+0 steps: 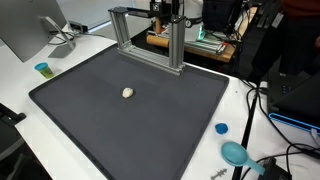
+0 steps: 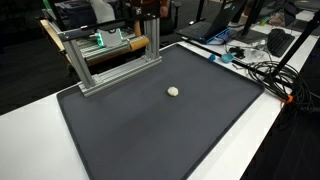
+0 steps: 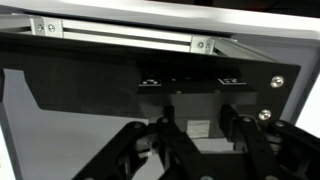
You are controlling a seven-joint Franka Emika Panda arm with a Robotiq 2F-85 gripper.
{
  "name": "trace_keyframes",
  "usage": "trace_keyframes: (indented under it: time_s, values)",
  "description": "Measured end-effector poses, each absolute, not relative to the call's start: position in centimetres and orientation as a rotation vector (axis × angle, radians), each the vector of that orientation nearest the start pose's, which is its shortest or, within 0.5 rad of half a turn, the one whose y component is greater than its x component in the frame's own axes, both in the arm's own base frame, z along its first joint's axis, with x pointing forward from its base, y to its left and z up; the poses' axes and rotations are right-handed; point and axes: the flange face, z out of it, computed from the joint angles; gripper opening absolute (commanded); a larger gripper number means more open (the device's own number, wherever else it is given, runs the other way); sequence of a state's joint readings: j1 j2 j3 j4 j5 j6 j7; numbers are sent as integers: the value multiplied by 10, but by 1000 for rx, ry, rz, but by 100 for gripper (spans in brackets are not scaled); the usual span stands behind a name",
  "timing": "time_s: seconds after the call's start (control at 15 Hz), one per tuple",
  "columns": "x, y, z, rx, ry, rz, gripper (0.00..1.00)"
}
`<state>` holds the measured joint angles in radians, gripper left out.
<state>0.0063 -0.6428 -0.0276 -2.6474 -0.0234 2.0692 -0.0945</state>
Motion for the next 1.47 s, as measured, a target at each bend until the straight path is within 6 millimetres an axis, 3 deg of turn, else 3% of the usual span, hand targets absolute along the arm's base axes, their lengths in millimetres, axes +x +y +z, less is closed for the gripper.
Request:
trace_keyframes:
  time_s: [0.27, 0.33, 0.4, 0.53, 0.6, 1.07, 1.4, 1.47]
  values:
    - [360, -8, 447, -3147, -132, -84, 24]
    - [361, -8, 447, -3149, -135, -76, 71]
    - [361, -7, 447, -3150, -137, -71, 22]
    - [361, -6, 445, -3155, -138, -50, 26]
    - [361, -5, 445, -3159, -137, -48, 21]
    - [362, -10, 447, -3145, -82, -62, 21]
    - [386, -19, 491, -3031, 151, -304, 21]
    - [395, -16, 502, -3017, 201, -377, 46]
